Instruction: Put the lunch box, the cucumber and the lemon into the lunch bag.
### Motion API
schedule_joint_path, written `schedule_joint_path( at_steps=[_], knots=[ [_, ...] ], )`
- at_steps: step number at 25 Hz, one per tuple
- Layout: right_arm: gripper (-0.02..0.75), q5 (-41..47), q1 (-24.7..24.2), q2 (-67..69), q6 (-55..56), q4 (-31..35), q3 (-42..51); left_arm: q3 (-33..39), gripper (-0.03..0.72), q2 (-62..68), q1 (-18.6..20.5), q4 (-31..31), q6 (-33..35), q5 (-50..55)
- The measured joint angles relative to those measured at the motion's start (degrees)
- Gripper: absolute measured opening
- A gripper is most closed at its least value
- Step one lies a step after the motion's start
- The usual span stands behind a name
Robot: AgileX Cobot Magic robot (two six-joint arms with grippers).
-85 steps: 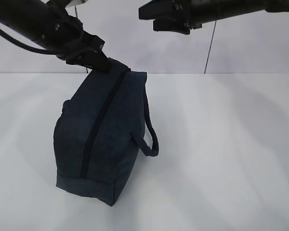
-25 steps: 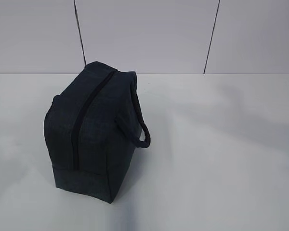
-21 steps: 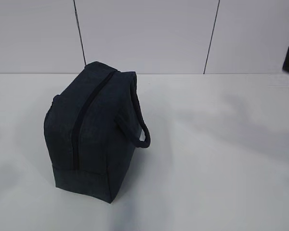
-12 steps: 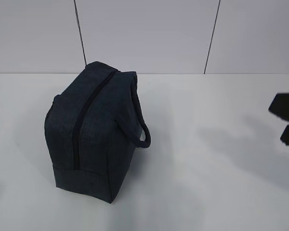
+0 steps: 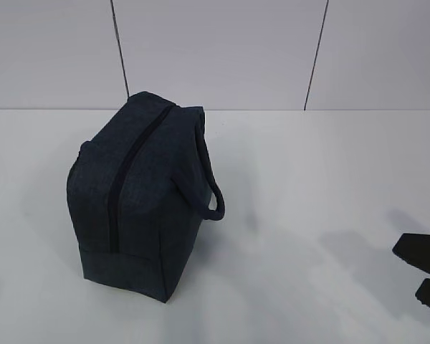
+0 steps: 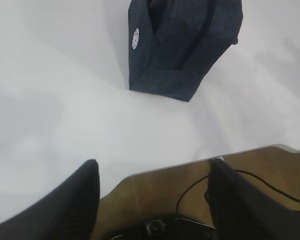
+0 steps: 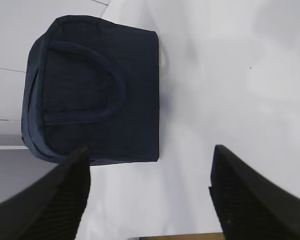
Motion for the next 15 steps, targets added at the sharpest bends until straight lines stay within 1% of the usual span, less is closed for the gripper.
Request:
schedule_joint_path(
  at_steps=[7, 11, 13, 15],
  knots=[
    [0.581, 1.86, 0.00, 0.00, 0.93, 0.00, 0.12, 5.84, 0.461, 0.01, 0.00, 3.93, -0.11, 0.00],
    [0.581, 2.40, 0.00, 0.00, 0.92, 0.00, 0.12, 6.97, 0.460, 0.01, 0.00, 6.76, -0.21, 0.00],
    [0.581, 2.50, 0.00, 0.00, 0.92, 0.00, 0.12, 7.11, 0.459, 0.01, 0.00, 6.76, -0.21, -0.65],
    [0.581, 2.50, 0.00, 0.00, 0.92, 0.00, 0.12, 7.11, 0.459, 0.01, 0.00, 7.02, 1.39, -2.89]
  ],
)
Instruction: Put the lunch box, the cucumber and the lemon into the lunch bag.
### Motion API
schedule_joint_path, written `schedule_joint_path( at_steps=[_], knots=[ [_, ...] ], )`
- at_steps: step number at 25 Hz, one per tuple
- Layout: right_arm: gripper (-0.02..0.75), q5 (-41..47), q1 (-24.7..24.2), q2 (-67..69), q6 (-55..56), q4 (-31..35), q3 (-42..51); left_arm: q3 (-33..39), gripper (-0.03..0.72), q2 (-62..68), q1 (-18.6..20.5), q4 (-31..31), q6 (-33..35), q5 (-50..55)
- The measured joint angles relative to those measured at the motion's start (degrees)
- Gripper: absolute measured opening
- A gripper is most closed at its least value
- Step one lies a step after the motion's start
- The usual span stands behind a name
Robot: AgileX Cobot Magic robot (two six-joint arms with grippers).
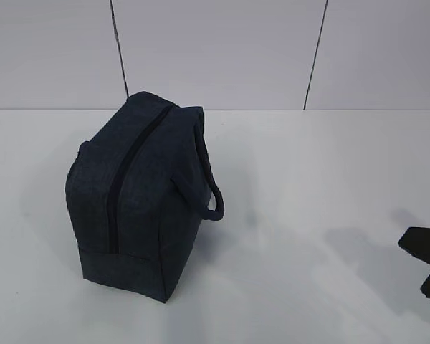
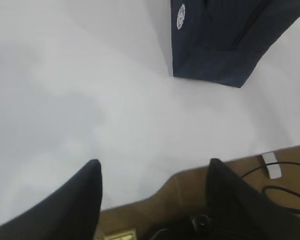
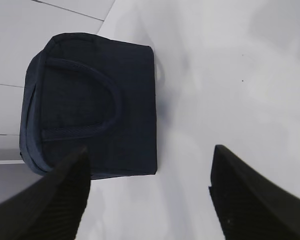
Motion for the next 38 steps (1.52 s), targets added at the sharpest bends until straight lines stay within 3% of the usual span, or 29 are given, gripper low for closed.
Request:
schedule_joint_path(
  at_steps=[4, 14, 25, 32, 34, 38],
  knots=[
    [0.581, 0.00, 0.00, 0.00, -0.32, 0.00, 0.00, 0.68, 0.459, 0.00, 0.00, 1.94, 5.55, -4.04],
    [0.581, 0.95, 0.00, -0.03, 0.94, 0.00, 0.00, 2.19, 0.458, 0.00, 0.00, 1.41, 6.53, -6.57],
    [0.581, 15.59, 0.00, 0.35, 10.12, 0.00, 0.62, 2.19, 0.447, 0.00, 0.00, 1.41, 6.53, -6.98],
    [0.581, 19.35, 0.00, 4.89, 15.48, 0.11, 4.26, 2.19, 0.427, 0.00, 0.00, 1.32, 6.53, -7.00],
    [0.581, 19.35, 0.00, 4.99, 10.28, 3.76, 4.49, 2.19, 0.426, 0.00, 0.00, 1.32, 6.53, -7.00],
    [0.581, 19.20, 0.00, 5.02, -13.48, 23.95, 4.49, 2.19, 0.426, 0.00, 0.00, 1.32, 6.53, -7.00]
  ],
)
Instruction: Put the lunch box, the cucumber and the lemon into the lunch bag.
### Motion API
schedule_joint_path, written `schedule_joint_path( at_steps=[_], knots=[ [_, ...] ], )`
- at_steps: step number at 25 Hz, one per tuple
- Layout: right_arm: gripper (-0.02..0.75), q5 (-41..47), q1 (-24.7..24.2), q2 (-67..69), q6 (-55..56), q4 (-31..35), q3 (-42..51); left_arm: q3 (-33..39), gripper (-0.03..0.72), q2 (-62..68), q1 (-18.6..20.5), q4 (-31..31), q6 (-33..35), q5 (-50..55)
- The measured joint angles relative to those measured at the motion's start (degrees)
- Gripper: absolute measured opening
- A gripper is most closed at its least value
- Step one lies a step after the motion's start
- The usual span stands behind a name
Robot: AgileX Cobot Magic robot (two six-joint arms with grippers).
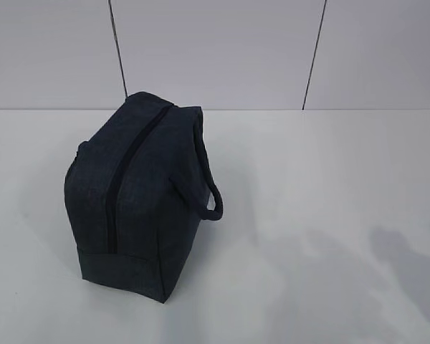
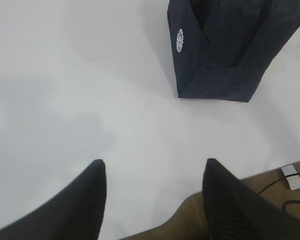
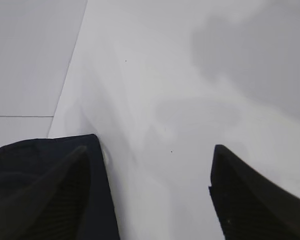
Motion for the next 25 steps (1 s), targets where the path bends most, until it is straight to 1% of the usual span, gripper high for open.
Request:
schedule_joint_path(
  at_steps=[4, 7, 8, 10, 15, 16, 20, 21, 22, 24, 25],
  knots=[
    [0.581, -2.36, 0.00, 0.00, -27.34, 18.72, 0.00, 0.00, 0.424, 0.00, 0.00, 0.00, 0.00, -0.10],
    [0.581, -2.49, 0.00, 0.00, -46.99, 35.55, 0.00, 0.00, 0.424, 0.00, 0.00, 0.00, 0.00, -0.10],
    [0.581, -1.62, 0.00, 0.00, -54.58, 41.19, 0.00, 0.00, 0.424, 0.00, 0.00, 0.00, 0.00, -0.10],
    [0.581, 0.85, 0.00, 0.00, -65.87, 51.90, 0.00, 0.00, 0.416, 0.00, 0.00, 0.00, 0.00, -0.10],
    [0.581, 5.24, 0.23, 0.00, -94.62, 75.12, 0.00, 0.00, 0.386, 0.00, 0.00, -0.04, 0.00, -0.12],
    [0.581, 5.95, 0.51, 0.00, -100.30, 80.73, 0.00, 0.00, 0.382, 0.00, 0.00, -0.04, 0.00, -0.12],
    [0.581, 12.39, 2.43, 0.10, -128.90, 98.64, -2.08, 0.00, 0.375, 0.00, 0.00, -0.04, 0.00, -0.12],
    [0.581, 15.35, 2.98, 0.10, -137.91, 103.75, -3.62, 0.00, 0.375, 0.00, 0.00, -0.04, 0.00, -0.12],
    [0.581, 18.18, 3.50, 0.10, -144.81, 107.11, -4.90, 0.00, 0.374, 0.00, 0.00, -0.04, 0.00, -0.12],
    [0.581, 23.23, 4.02, 0.10, -154.80, 113.90, -8.13, 0.00, 0.374, 0.00, 0.00, -0.04, 0.00, -0.12],
    [0.581, 25.94, 4.10, 0.10, -158.30, 115.61, -9.65, 0.00, 0.374, 0.00, 0.00, -0.04, 0.00, -0.12]
  ],
)
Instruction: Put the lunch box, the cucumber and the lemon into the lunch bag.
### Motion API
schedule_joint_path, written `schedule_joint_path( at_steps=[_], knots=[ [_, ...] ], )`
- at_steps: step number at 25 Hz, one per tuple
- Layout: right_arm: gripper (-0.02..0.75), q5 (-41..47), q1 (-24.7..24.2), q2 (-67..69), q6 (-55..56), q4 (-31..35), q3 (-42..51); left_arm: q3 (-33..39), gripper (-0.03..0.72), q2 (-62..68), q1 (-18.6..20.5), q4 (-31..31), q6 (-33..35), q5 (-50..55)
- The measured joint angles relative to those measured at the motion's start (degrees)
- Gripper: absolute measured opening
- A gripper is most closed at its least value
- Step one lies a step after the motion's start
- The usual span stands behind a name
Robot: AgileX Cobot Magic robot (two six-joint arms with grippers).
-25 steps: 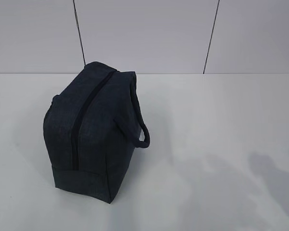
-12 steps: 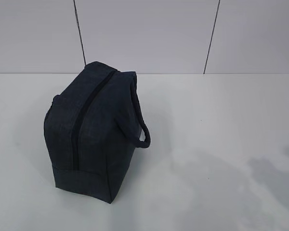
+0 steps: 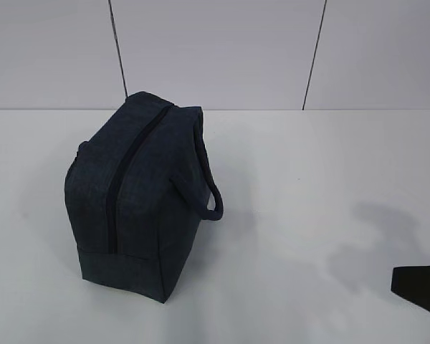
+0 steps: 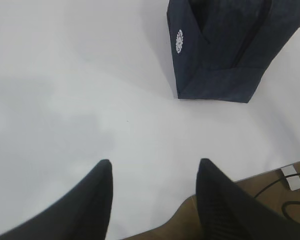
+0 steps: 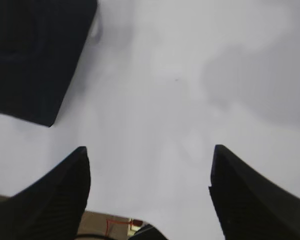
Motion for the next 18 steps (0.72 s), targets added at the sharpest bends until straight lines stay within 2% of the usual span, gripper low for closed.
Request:
schedule_joint_path(
  at_steps=[3, 8, 10, 16, 18],
  knots=[
    [0.581, 7.67, 0.00, 0.00, -5.34, 1.36, -3.28, 0.00, 0.373, 0.00, 0.00, 0.00, 0.00, 0.00],
    [0.581, 17.08, 0.00, 0.00, -8.68, -0.97, -7.30, 0.00, 0.347, 0.00, 0.00, 0.00, 0.00, -0.09],
    [0.581, 20.27, 0.00, -0.23, -8.31, -5.23, -9.98, 0.00, 0.337, 0.00, 0.00, 0.00, 0.00, -0.09],
    [0.581, 32.48, 0.00, -3.97, 0.27, -24.87, -16.06, 0.00, 0.322, 0.00, 0.00, 0.00, 0.00, -0.09],
    [0.581, 35.52, 0.00, -6.49, 2.52, -28.70, -16.29, 0.00, 0.321, 0.00, 0.00, 0.00, 0.00, -0.09]
  ],
)
